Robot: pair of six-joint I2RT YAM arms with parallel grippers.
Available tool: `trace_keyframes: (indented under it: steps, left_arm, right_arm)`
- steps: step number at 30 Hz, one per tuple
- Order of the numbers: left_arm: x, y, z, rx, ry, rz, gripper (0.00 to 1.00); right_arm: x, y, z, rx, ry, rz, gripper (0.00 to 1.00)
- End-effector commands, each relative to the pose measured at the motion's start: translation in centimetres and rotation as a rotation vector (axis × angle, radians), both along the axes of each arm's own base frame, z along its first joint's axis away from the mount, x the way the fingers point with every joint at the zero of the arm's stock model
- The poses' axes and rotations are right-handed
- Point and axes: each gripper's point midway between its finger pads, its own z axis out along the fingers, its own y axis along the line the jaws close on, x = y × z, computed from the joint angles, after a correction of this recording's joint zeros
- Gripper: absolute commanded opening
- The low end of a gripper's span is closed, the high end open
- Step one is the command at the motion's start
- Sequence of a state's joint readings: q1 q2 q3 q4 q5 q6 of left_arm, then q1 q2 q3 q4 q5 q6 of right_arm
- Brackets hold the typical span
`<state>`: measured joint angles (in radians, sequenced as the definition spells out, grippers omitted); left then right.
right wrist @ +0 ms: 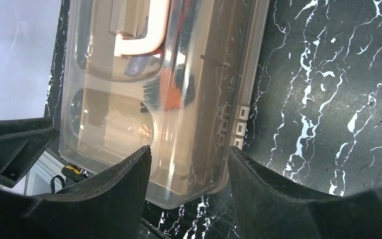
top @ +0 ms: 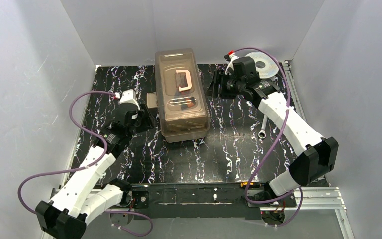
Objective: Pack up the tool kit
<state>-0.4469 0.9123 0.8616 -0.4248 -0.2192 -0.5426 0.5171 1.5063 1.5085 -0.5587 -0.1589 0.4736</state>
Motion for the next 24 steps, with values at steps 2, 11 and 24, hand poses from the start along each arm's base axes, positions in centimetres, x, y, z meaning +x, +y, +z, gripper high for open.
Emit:
trace_keyframes:
  steps: [2,11,24]
  left_arm:
    - [0.6,2.1,0.9,0.0,-0.008,0.078,0.51]
    - [4.7,2.5,-4.8,-0.349,0.083,0.145,0.42]
    - [10.1,4.0,-10.7,-0.625,0.188,0.235,0.43]
  right_arm:
    - [1.0,0.4,1.4,0.044,-0.049,0.01,0.65]
    - [2.2,0.1,1.6,0.033,-0.062,-0.016,0.62]
    - [6.3,-4.8,-2.8,-0.011,0.051,-0.262,0.62]
